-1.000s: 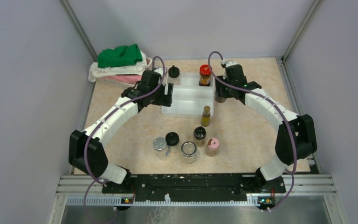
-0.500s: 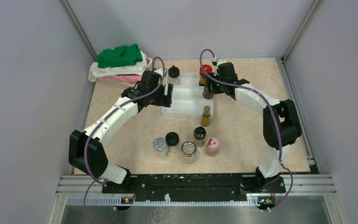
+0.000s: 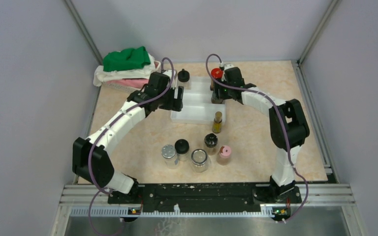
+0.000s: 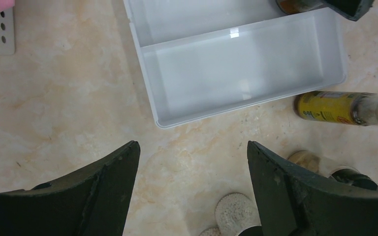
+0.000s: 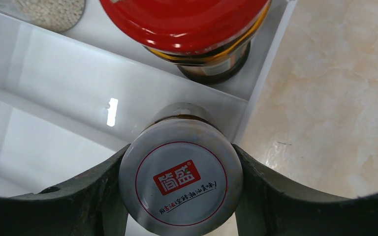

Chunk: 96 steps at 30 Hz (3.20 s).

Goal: Organize the condiment bottles
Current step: Place the bottle in the storage box, then pick up the bottle from the center of the board.

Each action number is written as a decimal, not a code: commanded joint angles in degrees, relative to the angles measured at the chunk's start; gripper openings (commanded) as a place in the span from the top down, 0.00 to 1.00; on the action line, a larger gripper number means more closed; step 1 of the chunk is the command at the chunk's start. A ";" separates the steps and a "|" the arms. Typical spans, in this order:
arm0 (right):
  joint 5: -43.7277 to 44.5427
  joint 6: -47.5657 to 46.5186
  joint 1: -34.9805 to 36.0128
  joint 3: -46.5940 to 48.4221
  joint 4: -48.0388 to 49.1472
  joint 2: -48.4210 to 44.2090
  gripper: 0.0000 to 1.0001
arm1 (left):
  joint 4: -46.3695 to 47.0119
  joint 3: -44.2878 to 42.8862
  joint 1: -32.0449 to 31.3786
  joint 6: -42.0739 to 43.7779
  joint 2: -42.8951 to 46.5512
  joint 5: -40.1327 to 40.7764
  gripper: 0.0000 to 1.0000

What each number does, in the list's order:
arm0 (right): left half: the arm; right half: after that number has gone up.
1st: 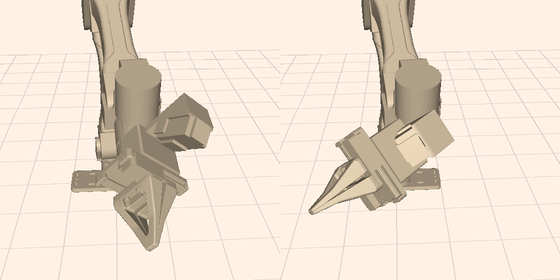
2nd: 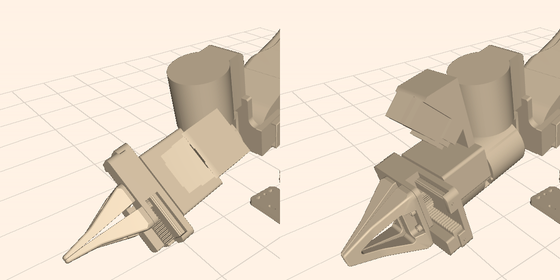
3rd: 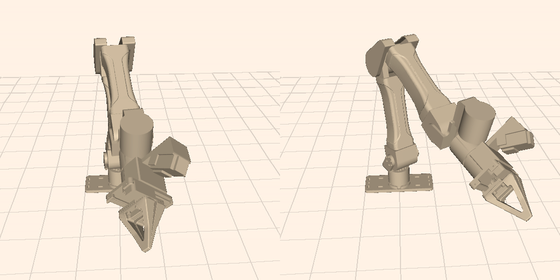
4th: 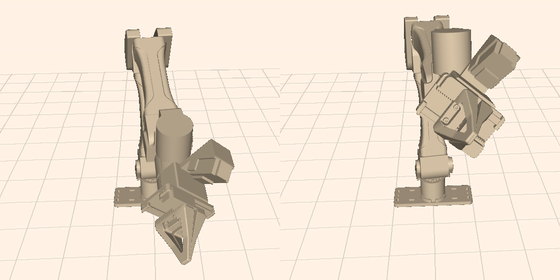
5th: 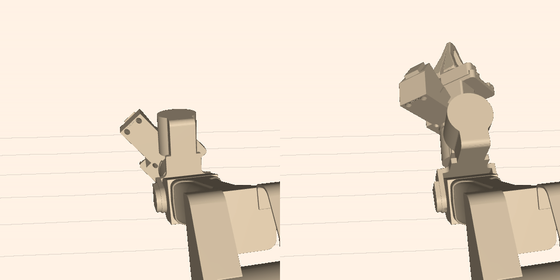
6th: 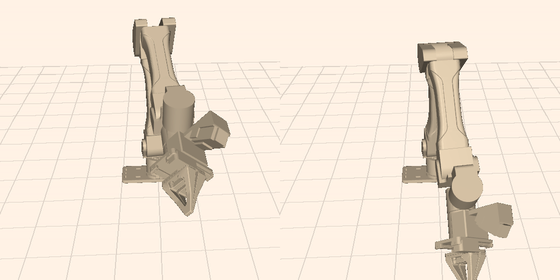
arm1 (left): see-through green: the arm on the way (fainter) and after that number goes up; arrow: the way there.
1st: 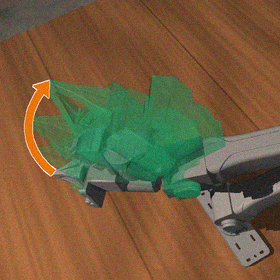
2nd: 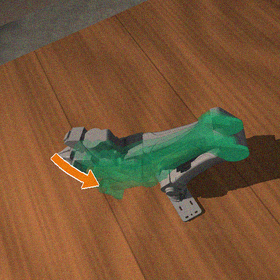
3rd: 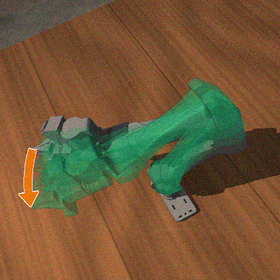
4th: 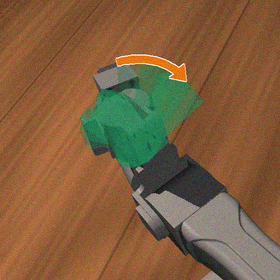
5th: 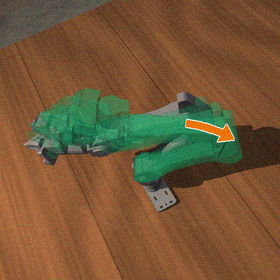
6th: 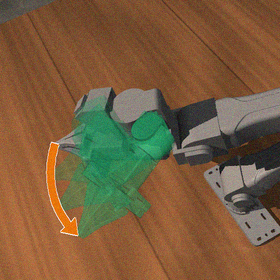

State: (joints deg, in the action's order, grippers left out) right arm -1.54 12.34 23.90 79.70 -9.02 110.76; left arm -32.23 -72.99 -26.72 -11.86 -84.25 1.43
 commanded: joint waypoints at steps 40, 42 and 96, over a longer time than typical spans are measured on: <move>5.34 6.02 -5.97 3.45 -8.55 -19.42 0.10 | 16.42 6.66 -16.76 0.15 0.57 -14.60 0.15; 4.64 6.27 -6.54 2.55 -8.56 -21.03 0.10 | 19.25 8.45 -17.82 0.95 -0.31 -12.96 0.15; -2.48 4.95 -12.47 -11.31 -4.27 -24.70 0.12 | 29.60 -4.52 -22.59 3.28 -16.68 -4.28 0.76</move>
State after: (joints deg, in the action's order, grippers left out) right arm -3.36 18.04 12.14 68.88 -15.00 89.21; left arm -2.00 -74.19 -49.12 -9.30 -102.06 -3.77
